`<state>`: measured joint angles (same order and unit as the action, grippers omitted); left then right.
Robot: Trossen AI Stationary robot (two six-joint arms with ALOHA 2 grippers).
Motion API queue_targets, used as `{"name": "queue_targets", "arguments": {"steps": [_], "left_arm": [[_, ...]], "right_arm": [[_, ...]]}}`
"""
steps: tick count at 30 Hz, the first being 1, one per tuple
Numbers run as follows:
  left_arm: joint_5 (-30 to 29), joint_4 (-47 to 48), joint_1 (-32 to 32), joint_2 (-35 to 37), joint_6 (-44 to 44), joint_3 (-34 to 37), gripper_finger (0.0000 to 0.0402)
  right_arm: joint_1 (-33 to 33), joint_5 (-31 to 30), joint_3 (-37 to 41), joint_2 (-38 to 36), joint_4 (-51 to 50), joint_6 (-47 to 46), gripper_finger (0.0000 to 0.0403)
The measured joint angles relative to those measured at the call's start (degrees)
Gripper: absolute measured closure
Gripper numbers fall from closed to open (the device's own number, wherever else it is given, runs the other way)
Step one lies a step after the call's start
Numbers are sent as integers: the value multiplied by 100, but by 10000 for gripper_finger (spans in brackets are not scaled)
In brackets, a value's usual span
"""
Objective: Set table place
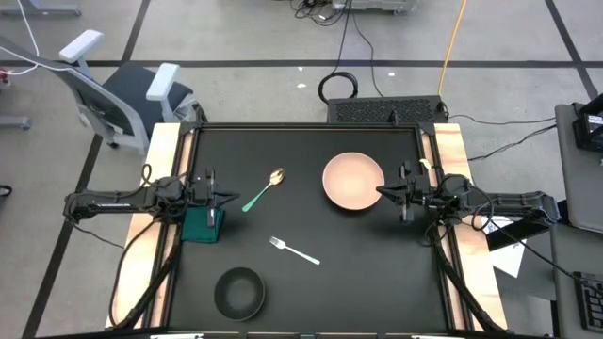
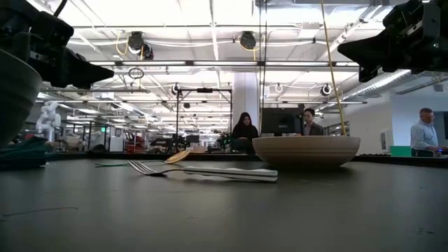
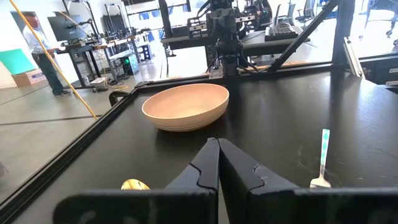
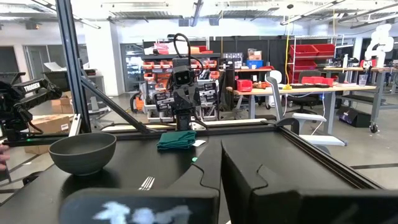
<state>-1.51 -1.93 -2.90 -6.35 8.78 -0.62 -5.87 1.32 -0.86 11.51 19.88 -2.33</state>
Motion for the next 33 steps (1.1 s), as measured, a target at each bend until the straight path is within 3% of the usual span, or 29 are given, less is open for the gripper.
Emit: {"name": "queue_targets", "arguments": {"steps": [33], "left_arm": [[-3, -42, -1, -2, 97, 0, 387]], "right_arm": [[2, 2, 1, 2, 39, 77, 403]]}}
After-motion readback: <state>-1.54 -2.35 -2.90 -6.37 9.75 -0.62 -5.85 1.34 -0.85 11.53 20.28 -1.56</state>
